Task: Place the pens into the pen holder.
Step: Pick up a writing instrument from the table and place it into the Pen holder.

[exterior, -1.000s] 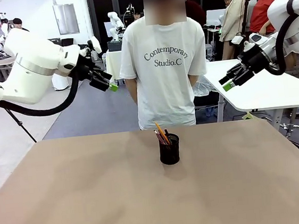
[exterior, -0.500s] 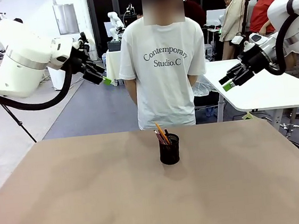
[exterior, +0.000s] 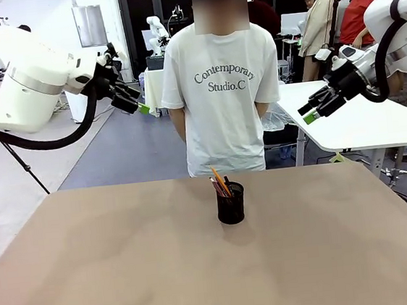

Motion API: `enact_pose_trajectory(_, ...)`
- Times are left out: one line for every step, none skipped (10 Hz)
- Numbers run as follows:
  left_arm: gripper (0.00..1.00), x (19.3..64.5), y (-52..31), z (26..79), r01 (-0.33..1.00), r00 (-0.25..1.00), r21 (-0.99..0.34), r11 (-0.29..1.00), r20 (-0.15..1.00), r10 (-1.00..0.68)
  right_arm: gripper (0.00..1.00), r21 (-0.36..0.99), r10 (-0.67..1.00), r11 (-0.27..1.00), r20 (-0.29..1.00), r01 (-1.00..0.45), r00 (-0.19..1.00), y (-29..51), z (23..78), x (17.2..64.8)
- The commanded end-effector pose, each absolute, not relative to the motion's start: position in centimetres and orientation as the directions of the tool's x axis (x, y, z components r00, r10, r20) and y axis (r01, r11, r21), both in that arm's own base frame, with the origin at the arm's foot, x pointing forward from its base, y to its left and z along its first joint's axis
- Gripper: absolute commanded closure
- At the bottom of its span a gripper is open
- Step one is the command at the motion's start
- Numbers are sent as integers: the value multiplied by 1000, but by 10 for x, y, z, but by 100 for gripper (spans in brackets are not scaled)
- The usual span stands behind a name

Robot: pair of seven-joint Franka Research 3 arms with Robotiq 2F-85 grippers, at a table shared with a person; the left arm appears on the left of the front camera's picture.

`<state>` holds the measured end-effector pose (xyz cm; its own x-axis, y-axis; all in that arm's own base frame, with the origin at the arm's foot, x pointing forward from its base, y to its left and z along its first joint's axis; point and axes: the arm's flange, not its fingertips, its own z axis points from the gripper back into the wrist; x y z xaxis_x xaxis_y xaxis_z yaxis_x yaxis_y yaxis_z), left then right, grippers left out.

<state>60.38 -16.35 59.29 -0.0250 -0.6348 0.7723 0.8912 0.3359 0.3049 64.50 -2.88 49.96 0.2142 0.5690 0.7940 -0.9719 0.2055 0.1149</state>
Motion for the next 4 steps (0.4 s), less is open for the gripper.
enact_pose_trajectory(0,603,-163,594,893,-27,304,331,771,-637,0,111,570,208,794,-972,212,-28,502,645)
enact_pose_trajectory(0,603,-163,594,893,-27,304,331,771,-637,0,111,570,208,794,-972,212,-28,502,645)
enact_pose_trajectory(0,603,-163,594,893,-27,304,331,771,-637,0,111,570,208,794,-972,212,-28,502,645)
enact_pose_trajectory(0,603,-163,594,893,-27,304,331,771,-637,0,111,570,208,794,-972,212,-28,502,645)
